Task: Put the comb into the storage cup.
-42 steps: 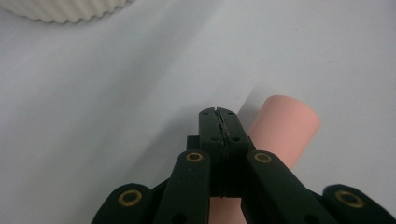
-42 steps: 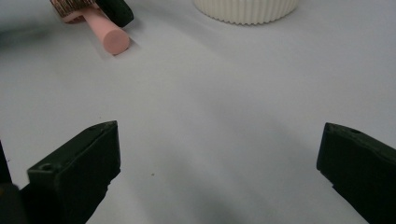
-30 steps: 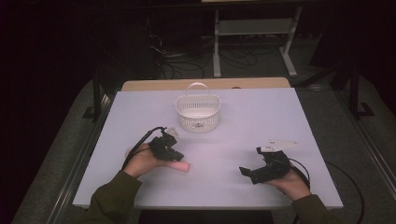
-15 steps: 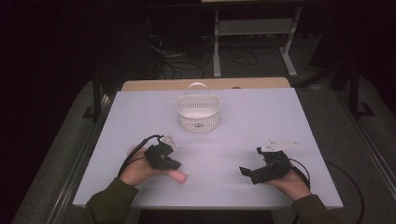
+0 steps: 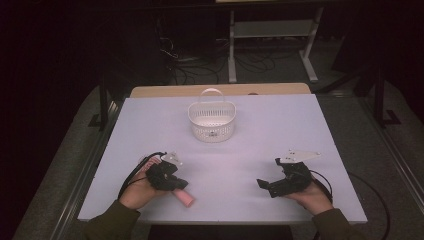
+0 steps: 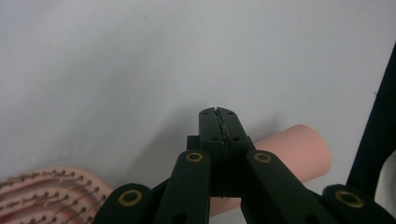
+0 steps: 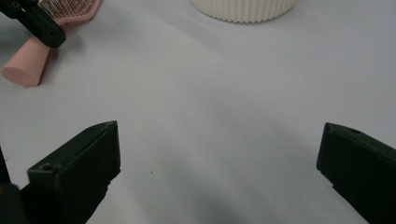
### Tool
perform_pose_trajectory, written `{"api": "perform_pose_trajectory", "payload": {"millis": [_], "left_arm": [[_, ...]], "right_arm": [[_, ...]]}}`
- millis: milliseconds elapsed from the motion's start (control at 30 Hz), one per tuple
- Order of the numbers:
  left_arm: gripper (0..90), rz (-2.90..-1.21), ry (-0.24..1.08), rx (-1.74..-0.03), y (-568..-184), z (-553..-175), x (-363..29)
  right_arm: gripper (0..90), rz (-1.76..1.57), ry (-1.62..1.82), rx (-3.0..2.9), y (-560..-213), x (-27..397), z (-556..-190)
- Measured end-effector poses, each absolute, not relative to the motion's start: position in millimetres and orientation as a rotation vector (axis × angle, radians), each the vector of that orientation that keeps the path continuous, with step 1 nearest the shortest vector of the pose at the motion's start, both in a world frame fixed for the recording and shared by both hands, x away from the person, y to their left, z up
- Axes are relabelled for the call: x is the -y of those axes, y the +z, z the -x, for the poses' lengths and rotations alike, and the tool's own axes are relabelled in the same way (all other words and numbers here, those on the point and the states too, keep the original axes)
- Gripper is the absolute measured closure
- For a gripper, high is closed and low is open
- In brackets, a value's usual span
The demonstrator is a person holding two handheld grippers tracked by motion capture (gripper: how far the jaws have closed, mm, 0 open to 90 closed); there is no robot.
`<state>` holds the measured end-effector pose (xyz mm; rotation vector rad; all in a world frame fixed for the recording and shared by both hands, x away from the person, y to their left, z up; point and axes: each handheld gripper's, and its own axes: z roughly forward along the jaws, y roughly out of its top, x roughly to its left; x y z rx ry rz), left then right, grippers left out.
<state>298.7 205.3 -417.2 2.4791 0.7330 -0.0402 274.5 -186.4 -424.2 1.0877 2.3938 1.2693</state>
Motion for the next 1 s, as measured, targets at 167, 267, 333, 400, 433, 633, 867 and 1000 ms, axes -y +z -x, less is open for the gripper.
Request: {"api": "perform_pose_trajectory", "payload": {"millis": [167, 267, 333, 400, 433, 633, 867, 1000], "left_arm": [[90.0, -2.475, -0.042, -0.736, -417, -293, -210], [90.0, -2.477, -0.045, -0.742, -417, -288, -213], [90.0, -2.474, -0.045, -0.747, -417, -285, -215], [90.0, -2.473, -0.045, -0.750, -418, -282, -217], [90.0, -2.469, -0.046, -0.755, -418, -280, -219], [90.0, -2.468, -0.051, -0.772, -418, -272, -227], [90.0, -2.480, -0.045, -0.797, -420, -265, -238], [90.0, -2.486, -0.035, -0.812, -419, -262, -244]], "right_arm": [[0.0, -1.088, 1.265, -2.396, -425, 186, -274], [0.0, -1.088, 1.263, -2.396, -425, 186, -274], [0.0, -1.087, 1.264, -2.394, -425, 186, -274], [0.0, -1.089, 1.262, -2.396, -425, 186, -274], [0.0, -1.088, 1.261, -2.398, -425, 186, -274], [0.0, -1.088, 1.260, -2.398, -425, 186, -274], [0.0, -1.090, 1.262, -2.394, -425, 186, -275], [0.0, -1.090, 1.260, -2.395, -425, 186, -275]]}}
